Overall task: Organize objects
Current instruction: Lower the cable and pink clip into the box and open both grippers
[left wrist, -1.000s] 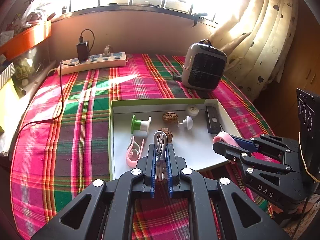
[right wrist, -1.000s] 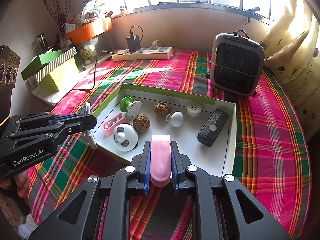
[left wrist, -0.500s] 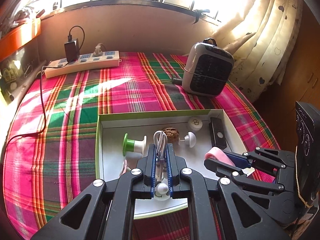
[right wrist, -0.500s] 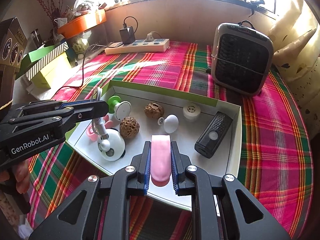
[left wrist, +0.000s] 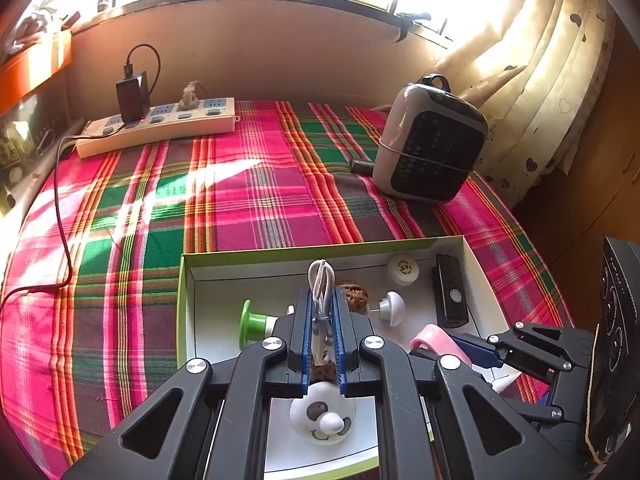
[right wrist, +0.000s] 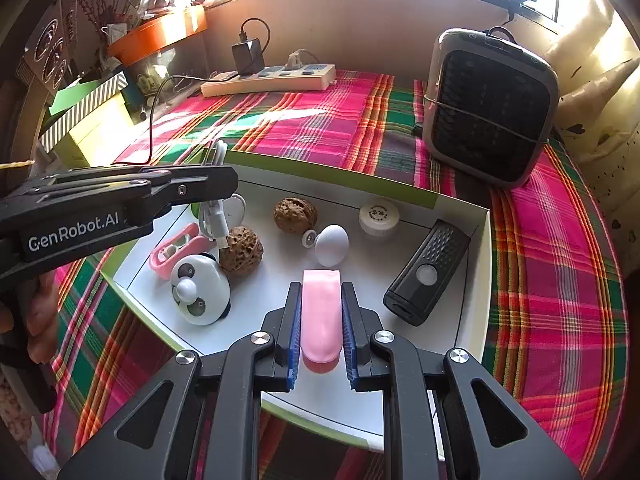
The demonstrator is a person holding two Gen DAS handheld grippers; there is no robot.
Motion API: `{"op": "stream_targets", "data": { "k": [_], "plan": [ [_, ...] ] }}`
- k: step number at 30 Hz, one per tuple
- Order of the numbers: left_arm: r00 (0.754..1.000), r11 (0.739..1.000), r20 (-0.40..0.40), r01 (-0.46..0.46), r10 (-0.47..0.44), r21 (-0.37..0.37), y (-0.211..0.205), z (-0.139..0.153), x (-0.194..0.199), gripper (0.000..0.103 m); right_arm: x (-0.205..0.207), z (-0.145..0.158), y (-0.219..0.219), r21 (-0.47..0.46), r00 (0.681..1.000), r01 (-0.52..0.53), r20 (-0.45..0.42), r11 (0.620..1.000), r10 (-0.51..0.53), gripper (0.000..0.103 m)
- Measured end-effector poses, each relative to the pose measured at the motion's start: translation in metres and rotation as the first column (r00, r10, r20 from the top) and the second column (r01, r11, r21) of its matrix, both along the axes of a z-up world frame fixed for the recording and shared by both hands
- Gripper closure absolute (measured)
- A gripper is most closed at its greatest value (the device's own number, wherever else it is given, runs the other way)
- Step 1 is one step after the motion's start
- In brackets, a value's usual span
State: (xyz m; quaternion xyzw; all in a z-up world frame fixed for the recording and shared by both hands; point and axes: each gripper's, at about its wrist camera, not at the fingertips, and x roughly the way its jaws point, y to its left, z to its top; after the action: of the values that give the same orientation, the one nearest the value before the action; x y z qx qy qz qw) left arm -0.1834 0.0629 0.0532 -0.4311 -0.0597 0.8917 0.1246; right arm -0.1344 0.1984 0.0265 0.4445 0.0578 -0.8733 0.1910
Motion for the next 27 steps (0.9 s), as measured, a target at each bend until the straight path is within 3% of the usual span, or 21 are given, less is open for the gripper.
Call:
{"op": "stream_targets", "data": {
  "k": [27],
  "plan": [
    [0.997, 1.000, 0.075, -0.010, 0.009, 0.015, -0.003, -0.026, -0.021, 0.094, -0.008, -0.009, 0.000, 0.023, 1.000, -0.004, 0.007, 1.000, 0.003, 0.085]
  ]
}}
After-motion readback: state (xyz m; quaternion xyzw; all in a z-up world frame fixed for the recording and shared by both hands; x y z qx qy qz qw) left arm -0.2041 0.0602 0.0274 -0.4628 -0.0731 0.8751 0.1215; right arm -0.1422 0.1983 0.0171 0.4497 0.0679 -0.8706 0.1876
